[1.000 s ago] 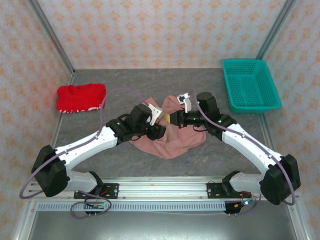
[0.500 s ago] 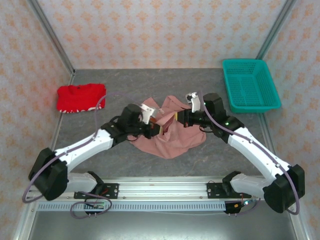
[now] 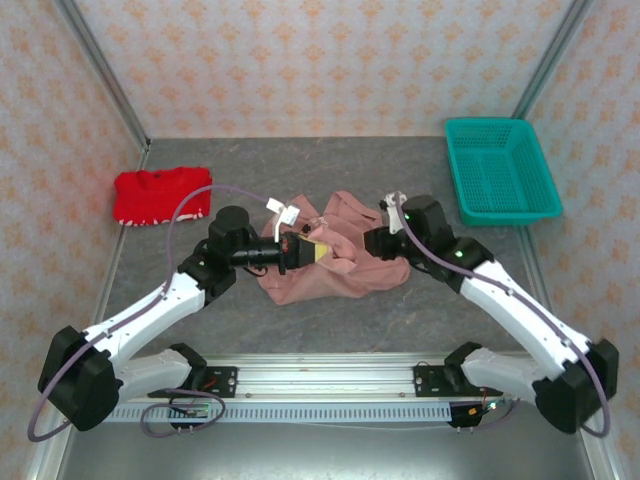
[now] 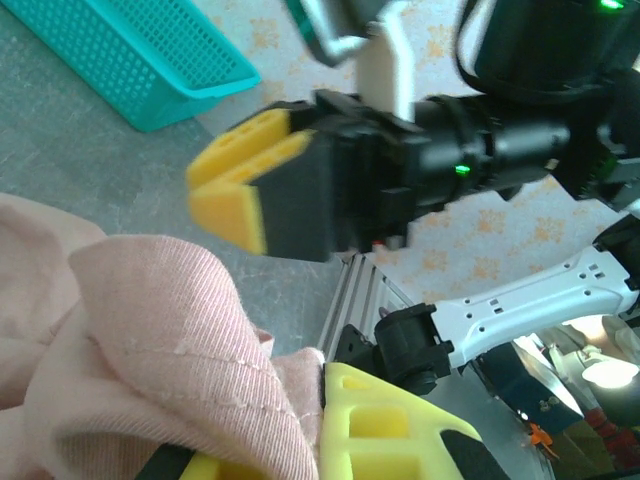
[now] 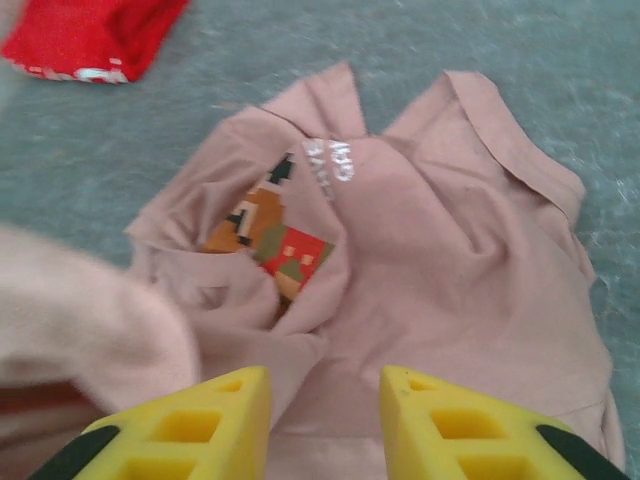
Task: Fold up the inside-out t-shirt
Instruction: Adjust the T-shirt at the center of the table.
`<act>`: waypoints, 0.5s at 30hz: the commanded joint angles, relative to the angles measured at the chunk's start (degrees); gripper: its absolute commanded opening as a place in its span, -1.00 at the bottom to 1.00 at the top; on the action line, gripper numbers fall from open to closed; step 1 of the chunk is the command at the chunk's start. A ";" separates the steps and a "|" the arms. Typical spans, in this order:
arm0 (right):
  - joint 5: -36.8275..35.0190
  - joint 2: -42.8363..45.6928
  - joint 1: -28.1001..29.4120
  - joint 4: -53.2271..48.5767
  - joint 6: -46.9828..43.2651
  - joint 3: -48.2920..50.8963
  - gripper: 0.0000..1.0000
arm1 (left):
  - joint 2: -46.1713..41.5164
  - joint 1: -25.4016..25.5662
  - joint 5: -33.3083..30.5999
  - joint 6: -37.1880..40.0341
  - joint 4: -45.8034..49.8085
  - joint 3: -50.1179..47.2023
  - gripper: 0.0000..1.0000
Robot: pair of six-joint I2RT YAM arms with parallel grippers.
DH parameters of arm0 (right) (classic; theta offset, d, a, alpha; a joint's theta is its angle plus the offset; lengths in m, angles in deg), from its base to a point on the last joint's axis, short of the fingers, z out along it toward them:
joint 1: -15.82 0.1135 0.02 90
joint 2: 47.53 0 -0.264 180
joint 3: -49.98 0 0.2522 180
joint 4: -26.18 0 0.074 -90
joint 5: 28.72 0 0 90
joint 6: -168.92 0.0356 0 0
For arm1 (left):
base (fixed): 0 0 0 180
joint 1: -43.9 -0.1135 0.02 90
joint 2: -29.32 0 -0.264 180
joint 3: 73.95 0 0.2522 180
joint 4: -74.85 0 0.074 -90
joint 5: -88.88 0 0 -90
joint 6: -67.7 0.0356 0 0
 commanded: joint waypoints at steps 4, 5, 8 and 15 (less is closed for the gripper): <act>25.07 8.00 0.89 12.94 -3.13 7.82 -0.21 | 0.75 -0.40 1.25 3.00 1.26 2.96 -1.00; 26.99 6.93 0.89 13.89 -3.07 8.11 -0.20 | 0.66 -0.37 1.22 2.94 1.23 2.99 -1.00; 30.64 2.23 0.89 15.24 -2.76 7.14 -0.14 | 0.24 -0.37 1.23 3.36 1.77 3.00 -1.00; 37.96 -6.11 0.96 15.89 -2.13 4.74 -0.11 | -0.17 -0.41 0.69 4.60 3.39 3.15 -1.00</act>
